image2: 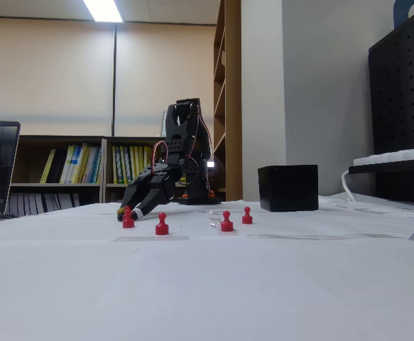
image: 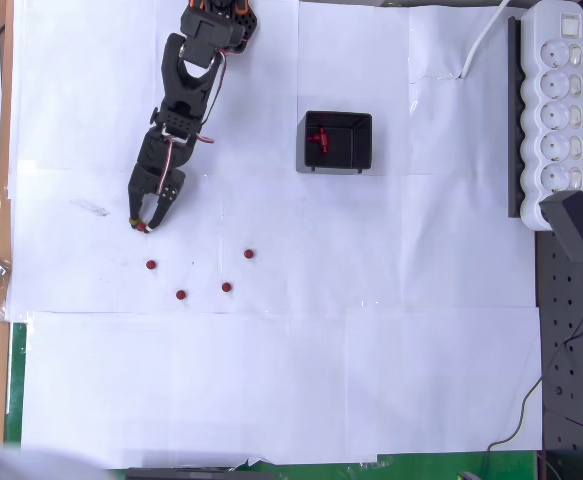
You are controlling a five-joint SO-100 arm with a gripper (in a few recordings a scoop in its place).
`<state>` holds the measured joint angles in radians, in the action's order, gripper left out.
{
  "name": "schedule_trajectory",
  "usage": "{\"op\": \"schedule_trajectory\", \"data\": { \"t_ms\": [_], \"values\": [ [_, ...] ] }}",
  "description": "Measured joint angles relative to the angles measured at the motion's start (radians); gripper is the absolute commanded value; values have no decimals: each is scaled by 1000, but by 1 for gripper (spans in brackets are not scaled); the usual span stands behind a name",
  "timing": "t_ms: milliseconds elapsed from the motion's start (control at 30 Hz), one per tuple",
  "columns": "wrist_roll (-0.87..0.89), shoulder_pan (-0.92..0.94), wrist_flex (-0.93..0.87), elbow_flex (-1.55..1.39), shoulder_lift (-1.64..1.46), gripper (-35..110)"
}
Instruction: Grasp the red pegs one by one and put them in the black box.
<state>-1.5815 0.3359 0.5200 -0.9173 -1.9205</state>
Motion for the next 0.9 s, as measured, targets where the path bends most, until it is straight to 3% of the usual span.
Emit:
{"op": "schedule_trajectory", "data": {
  "t_ms": [100, 167, 333, 500, 633, 733, 900],
  "values": [
    [6, 0, -132, -17, 55, 0],
    [8, 0, -316, -89, 104, 0],
    [46, -69, -973, -324, 250, 0],
    [14, -255, -1638, -603, 371, 0],
    [-127, -442, -2128, -815, 425, 0],
    [-235, -598, -2263, -934, 453, 0],
    [-334, -825, -2307, -1062, 454, 0]
  ]
}}
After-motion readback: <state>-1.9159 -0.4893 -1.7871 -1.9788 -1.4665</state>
